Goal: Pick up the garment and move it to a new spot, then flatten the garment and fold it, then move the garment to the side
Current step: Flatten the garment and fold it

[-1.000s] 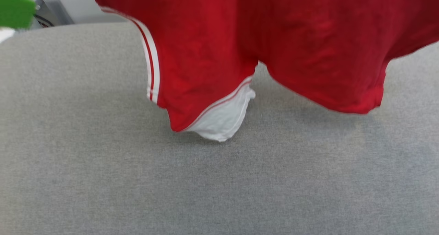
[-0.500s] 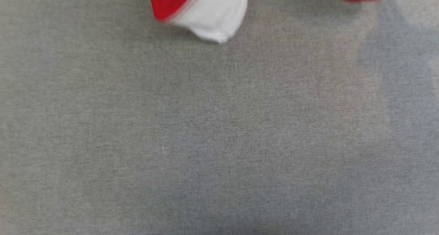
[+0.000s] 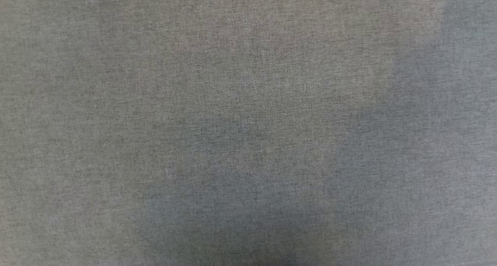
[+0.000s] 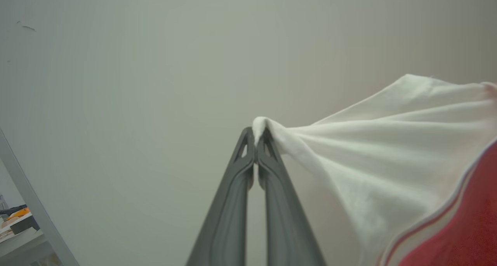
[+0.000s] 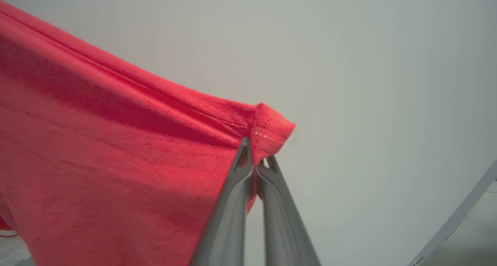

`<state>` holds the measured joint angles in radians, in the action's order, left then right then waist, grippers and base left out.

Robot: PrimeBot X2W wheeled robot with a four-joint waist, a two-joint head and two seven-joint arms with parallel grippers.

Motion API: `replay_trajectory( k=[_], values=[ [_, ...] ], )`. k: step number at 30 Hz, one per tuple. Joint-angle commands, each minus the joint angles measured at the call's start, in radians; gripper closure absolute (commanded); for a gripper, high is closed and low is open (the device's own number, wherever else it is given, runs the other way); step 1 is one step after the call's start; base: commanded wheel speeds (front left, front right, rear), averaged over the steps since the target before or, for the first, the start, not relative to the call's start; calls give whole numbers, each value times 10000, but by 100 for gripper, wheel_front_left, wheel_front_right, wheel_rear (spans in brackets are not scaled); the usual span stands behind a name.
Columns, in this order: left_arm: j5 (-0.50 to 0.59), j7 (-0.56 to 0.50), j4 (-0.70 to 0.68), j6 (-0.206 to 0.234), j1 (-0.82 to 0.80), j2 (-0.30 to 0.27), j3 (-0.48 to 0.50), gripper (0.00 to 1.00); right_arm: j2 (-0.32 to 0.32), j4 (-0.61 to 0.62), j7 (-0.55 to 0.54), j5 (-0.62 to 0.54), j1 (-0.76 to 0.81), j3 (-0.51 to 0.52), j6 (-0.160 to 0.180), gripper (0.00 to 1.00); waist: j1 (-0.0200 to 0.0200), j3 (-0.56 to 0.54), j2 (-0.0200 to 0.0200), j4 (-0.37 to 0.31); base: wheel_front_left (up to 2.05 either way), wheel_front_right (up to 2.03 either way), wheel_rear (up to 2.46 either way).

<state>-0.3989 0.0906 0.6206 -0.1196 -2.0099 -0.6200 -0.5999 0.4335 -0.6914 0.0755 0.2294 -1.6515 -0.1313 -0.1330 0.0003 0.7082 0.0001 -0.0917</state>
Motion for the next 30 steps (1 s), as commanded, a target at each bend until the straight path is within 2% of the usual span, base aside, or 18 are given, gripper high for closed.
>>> replay_trajectory(
  k=[1,8,16,21,30],
  values=[
    [45,256,228,-3,-10,-6,-65,100,-99,-224,232,-1,-43,36,23,100,-3,150,-1,68,0,0,0],
    [-711,1343,908,-90,1683,494,-522,100,-547,-650,1203,255,828,-847,23,100,-3,30,-1,337,0,0,0],
    [-1432,1688,276,-20,4713,811,-519,100,-1073,-678,1705,1206,2657,-1610,23,100,-3,-733,-1,537,0,0,0],
    [-1598,1707,-784,229,7021,894,-469,100,-1109,-432,1802,1751,4113,-2162,23,100,-3,-1512,-1,699,0,0,0],
    [-1894,1710,-2730,1125,11395,703,-455,100,-639,61,1797,3186,6752,-3193,23,100,-3,-3130,-1,1084,0,0,0]
  ],
)
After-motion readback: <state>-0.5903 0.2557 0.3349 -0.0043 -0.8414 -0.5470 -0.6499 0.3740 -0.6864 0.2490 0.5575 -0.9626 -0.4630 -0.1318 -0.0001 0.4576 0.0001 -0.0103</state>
